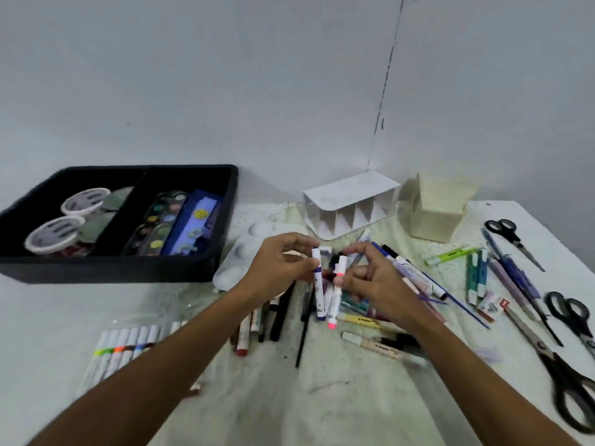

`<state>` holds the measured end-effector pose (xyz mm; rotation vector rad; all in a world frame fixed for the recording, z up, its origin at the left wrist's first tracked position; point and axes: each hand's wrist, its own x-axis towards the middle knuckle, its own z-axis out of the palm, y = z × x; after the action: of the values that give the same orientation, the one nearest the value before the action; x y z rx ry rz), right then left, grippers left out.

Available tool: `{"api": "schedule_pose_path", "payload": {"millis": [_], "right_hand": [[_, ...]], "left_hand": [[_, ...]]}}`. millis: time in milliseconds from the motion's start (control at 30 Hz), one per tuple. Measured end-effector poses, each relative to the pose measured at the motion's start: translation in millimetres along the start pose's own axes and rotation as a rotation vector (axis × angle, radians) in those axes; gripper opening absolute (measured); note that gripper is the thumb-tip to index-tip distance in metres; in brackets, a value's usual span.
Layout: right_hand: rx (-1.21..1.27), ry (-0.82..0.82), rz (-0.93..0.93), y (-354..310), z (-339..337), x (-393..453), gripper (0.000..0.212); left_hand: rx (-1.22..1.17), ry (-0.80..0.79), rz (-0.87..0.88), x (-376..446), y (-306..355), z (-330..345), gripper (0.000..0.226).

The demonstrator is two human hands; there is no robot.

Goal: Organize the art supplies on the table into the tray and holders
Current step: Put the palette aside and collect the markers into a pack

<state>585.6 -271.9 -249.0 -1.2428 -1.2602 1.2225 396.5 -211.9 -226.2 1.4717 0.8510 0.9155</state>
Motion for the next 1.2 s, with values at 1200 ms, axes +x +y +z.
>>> {"api": "schedule_pose_path", "payload": {"millis": [1200], "right_hand": [[-0.816, -0.226, -0.014, 8.3, 181.9, 7.2, 0.062]], "left_hand": [[0.929, -0.033, 0.035, -116.9, -45.3, -146.8, 0.049]]}}
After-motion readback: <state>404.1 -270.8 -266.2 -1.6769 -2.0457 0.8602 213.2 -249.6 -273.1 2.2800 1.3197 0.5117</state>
